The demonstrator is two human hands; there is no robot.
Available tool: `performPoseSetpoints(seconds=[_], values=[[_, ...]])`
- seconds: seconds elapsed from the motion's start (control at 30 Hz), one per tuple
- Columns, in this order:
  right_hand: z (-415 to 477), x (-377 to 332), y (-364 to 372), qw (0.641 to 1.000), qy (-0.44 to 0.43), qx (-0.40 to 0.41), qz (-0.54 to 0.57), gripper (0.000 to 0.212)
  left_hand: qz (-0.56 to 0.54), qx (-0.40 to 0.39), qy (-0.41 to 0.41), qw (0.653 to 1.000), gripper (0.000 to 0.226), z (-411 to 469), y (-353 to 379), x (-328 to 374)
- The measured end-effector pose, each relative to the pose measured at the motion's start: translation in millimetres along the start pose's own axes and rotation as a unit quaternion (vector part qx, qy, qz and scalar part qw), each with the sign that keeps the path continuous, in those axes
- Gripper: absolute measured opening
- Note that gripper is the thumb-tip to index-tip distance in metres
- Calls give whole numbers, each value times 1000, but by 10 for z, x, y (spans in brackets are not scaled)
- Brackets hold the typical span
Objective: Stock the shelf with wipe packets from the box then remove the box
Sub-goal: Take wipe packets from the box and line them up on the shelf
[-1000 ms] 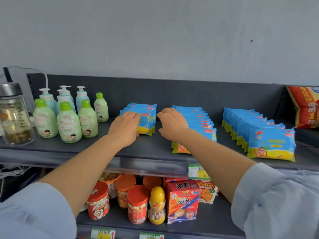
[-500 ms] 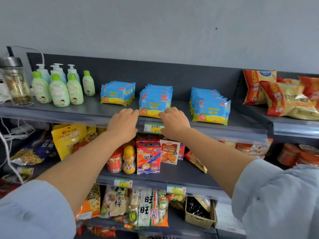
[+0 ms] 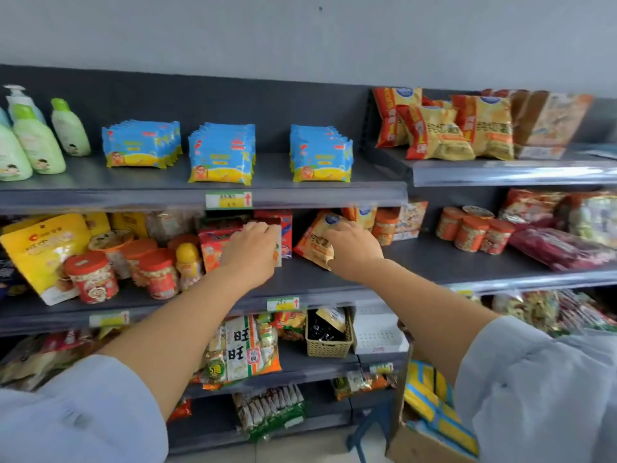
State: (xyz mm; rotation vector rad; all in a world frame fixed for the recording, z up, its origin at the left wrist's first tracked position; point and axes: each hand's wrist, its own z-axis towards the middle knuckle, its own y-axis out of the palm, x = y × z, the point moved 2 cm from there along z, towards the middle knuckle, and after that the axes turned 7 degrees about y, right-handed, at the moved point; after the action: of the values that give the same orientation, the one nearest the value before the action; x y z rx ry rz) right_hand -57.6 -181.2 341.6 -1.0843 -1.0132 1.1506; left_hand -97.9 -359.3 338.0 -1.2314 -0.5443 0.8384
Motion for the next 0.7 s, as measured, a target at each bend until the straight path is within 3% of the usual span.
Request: performPoseSetpoints(seconds=[0.4, 0.7], values=[[-1020, 1381, 767, 988, 106, -111, 0, 44, -55, -67, 100, 991, 59, 37, 760, 1555], [-1413, 2466, 1439, 978, 128, -167, 10, 39, -88, -130, 101, 982, 46, 261, 1534, 2750]])
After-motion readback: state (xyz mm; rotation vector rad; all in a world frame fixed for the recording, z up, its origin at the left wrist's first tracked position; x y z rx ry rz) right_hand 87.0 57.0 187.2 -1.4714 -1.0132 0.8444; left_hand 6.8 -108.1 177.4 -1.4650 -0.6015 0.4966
